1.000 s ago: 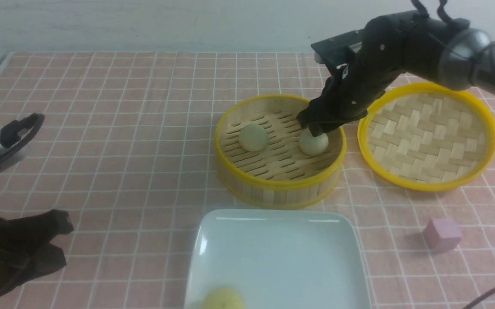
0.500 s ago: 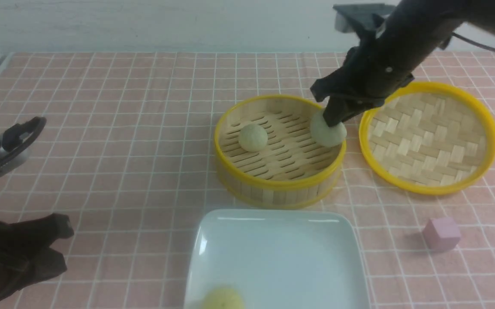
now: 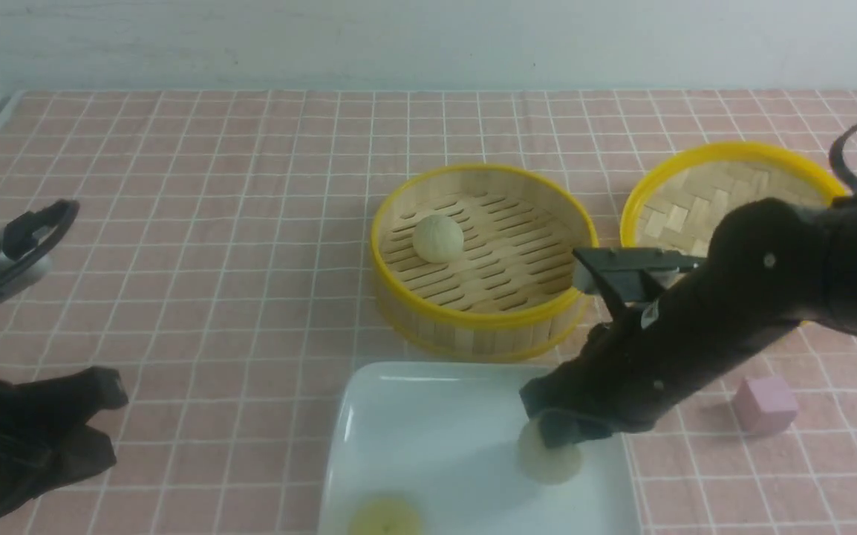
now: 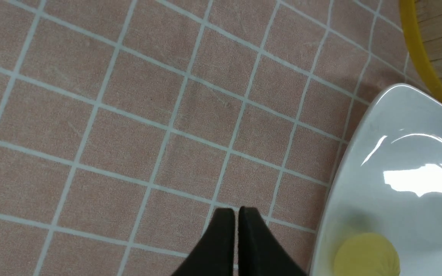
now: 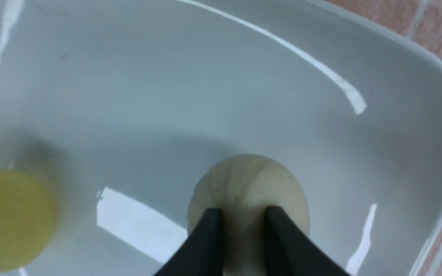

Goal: Put the steamed buns into the plate on the pink tablecloth.

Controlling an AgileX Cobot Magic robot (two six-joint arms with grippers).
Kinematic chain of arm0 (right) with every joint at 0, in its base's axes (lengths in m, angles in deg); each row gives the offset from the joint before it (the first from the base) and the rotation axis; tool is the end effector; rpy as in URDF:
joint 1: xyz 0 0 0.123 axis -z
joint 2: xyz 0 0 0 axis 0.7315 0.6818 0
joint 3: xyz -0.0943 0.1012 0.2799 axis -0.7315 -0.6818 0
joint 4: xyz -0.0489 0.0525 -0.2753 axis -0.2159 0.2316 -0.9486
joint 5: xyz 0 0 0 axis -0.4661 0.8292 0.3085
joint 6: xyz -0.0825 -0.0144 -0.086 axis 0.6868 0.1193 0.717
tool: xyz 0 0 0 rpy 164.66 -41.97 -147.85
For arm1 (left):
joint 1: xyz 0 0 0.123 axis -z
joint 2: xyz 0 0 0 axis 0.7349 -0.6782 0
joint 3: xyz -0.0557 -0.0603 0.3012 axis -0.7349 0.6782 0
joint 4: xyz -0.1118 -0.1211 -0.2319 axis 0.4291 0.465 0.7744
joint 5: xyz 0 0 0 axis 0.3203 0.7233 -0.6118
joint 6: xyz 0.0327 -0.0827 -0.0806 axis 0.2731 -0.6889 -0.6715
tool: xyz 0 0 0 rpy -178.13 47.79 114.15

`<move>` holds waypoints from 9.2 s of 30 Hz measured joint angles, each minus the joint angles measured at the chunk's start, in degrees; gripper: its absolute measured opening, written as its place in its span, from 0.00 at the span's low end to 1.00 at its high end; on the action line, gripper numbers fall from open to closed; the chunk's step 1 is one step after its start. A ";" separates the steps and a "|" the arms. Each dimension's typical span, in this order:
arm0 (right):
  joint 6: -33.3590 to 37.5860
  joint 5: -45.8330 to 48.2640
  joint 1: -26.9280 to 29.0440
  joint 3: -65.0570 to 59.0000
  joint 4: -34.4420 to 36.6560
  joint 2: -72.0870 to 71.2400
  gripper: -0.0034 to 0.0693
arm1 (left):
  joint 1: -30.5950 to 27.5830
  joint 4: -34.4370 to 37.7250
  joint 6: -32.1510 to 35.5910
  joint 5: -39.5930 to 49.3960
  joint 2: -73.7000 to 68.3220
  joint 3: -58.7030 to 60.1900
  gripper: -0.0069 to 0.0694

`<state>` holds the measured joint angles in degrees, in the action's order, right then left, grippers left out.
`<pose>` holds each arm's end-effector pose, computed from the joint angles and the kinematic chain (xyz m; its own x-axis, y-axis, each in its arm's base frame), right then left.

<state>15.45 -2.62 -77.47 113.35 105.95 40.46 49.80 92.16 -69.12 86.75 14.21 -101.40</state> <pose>0.2978 0.2130 0.1703 -0.9357 -0.1868 -0.2992 -0.2933 0.8831 0.3661 0.1923 -0.0323 0.2496 -0.8007 -0.4212 -0.4260 -0.2449 0.8791 -0.4089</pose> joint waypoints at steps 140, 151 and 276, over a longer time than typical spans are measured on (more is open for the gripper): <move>-2.76 -12.53 20.86 -51.62 -23.69 -96.67 0.18 | 35.54 -2.56 4.49 -1.22 -43.84 -32.66 0.38; -2.76 -11.01 25.11 -57.17 -24.35 -97.63 0.20 | 35.58 -7.94 4.49 -1.31 -38.52 -32.60 0.09; -2.76 -11.01 25.11 -57.17 -24.90 -97.63 0.35 | -2.67 -23.69 1.76 -21.16 54.04 35.77 0.20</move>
<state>12.69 -13.63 -52.36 56.18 81.04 -57.16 47.14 68.48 -67.36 65.59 68.25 -65.63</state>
